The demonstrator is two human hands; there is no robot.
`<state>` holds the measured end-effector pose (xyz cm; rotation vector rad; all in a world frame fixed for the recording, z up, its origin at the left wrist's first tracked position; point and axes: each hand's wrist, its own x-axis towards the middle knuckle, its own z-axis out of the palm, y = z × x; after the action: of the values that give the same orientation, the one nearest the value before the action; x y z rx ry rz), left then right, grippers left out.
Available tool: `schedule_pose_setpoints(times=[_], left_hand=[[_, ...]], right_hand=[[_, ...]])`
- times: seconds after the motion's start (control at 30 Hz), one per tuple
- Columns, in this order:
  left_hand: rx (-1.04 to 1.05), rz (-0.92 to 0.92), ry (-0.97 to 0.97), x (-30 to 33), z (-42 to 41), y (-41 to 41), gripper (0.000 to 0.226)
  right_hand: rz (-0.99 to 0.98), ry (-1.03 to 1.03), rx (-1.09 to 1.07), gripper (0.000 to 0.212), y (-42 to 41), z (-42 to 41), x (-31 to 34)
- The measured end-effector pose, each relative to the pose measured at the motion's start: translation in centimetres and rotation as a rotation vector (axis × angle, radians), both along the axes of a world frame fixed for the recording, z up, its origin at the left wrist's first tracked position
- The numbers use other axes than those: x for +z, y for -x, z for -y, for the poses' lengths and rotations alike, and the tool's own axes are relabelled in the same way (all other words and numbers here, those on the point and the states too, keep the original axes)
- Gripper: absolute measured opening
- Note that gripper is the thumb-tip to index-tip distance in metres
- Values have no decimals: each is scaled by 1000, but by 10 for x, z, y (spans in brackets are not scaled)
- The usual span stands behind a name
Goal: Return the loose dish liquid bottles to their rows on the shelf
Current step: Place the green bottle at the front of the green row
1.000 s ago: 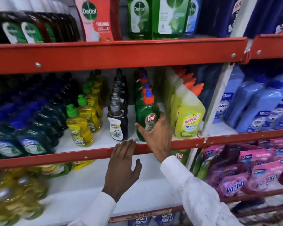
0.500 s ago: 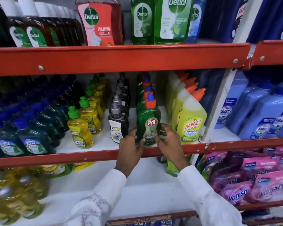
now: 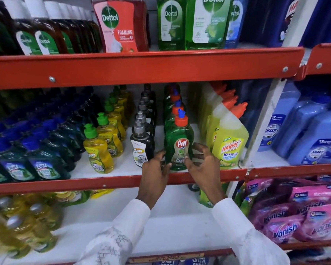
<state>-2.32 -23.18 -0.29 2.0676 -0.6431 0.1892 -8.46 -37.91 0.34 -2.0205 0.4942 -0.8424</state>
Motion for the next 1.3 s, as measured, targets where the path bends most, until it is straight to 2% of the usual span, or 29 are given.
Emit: schedule_pose_setpoints(times=[0.1,0.17,0.23,0.3,0.43,0.53,0.6,0.87,1.1,1.2,1.3], left_hand=[[103,72,87,3,-23,9,29],[210,160,190,5,-42,11,18],[278,200,294,8,-57,4,16],[293,159,312,9,-68,-10,22],[216,51,77,13,-77,-38,51],[57,-87,-44,17,-77,-53,49],[10,-141,-56,16,-80,-59,45],[66,-57,46,8,-89,-58,30],[54,-39,74,12,-89,-52,32],[79,-2,84,13,-99,-42,35],[194,185,219,15,-128,-25,15]], right_hand=[[290,1,-147,33,11,-19,2],[424,55,-117,23,12,-41,3],[401,96,-14,23,3,-64,2],[270,125,100,26,-13,-85,1],[75,182,150,38,-42,-100,0],[3,185,125,36,-51,-99,2],[-9,181,119,35,-53,-99,1],[16,146,128,36,-52,-102,-3],[70,130,107,37,-50,-107,-3],[181,70,-25,35,-43,-112,-5],[378,-25,-120,28,-36,-130,-1]])
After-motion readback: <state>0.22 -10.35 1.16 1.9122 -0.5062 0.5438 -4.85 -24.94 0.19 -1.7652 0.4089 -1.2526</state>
